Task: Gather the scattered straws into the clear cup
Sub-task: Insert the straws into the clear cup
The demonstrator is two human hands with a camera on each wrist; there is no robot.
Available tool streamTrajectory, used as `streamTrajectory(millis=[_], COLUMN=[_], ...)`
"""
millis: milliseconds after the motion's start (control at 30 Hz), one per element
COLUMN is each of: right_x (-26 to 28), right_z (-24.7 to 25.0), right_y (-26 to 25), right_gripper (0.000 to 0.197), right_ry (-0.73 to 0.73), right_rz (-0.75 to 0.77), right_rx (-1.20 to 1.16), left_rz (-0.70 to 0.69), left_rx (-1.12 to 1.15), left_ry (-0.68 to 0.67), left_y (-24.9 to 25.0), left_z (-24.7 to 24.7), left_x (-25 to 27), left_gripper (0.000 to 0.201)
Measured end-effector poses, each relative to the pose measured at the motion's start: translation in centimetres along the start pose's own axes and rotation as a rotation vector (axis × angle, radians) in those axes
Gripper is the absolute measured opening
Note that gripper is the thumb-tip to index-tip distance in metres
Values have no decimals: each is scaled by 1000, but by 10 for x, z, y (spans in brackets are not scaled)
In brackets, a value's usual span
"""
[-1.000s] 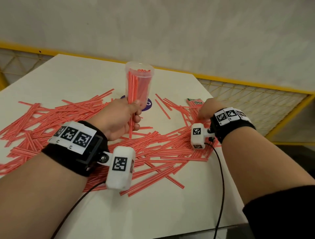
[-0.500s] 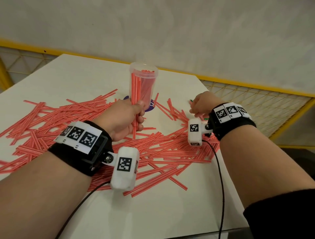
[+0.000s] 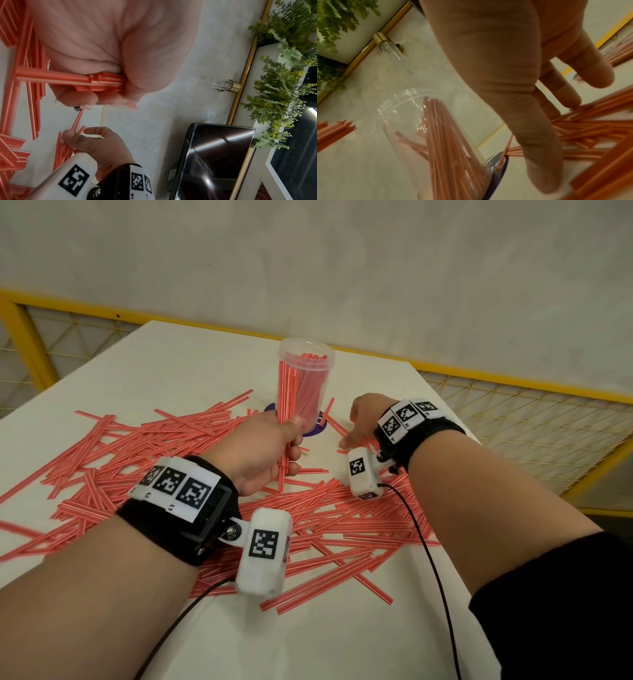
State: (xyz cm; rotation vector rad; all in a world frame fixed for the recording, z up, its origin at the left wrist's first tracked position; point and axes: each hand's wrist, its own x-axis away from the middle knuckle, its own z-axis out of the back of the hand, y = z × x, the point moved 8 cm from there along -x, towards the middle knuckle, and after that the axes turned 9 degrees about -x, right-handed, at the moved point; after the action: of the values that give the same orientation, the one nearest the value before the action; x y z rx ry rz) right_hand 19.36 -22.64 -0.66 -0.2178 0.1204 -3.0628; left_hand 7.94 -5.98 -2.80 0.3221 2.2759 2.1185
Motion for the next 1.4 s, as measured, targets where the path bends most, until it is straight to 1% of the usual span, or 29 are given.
streamTrajectory(millis=[67, 167, 300, 433, 567, 700, 800, 933, 1000, 1100, 1133, 1233, 1300, 1367, 1400], right_x=[-2, -3, -1, 0, 3, 5, 5, 9, 13, 21, 25, 39, 51, 64, 71], right_z=[2, 2, 8, 6, 3, 0, 0, 5, 14, 29, 33, 49, 61, 70, 73], right_y=[-2, 3, -2, 0, -4, -4, 0, 9, 15, 27, 31, 35, 31, 17, 7], right_gripper=[64, 71, 53, 51, 36, 31, 31, 32, 27, 9, 10, 19, 20, 21, 22], right_ry=[6, -3, 18, 22, 16, 9, 19, 33, 105, 240, 281, 409, 461, 448, 418], right_rz=[-2, -34, -26, -43, -47, -60, -74, -98, -104, -101, -92, -22, 55, 143, 194], right_rx=[56, 98, 47, -3, -53, -107, -143, -277, -392, -676, -734, -888, -976, -1026, -1036], left_rz=[-3, -1, 2, 11, 22, 19, 20, 16, 12, -2, -3, -13, -41, -76, -93], left_rx=[-9, -14, -12, -9, 16, 20, 15, 11, 26, 49, 58, 96, 114, 127, 131], left_ry=[4, 5, 10, 16, 7, -21, -24, -7, 2, 9, 12, 17, 25, 36, 44], left_y=[0, 1, 1, 1, -1, -1, -1, -1, 0, 2, 3, 5, 8, 10, 11], left_z=[0, 0, -2, -2, -1, -2, -2, -1, -1, -2, -2, -2, 0, 1, 1], left_x=[0, 1, 2, 1, 1, 1, 2, 1, 2, 3, 3, 3, 2, 0, -1], left_gripper=[13, 12, 12, 15, 19, 16, 17, 18, 15, 13, 12, 9, 10, 11, 12])
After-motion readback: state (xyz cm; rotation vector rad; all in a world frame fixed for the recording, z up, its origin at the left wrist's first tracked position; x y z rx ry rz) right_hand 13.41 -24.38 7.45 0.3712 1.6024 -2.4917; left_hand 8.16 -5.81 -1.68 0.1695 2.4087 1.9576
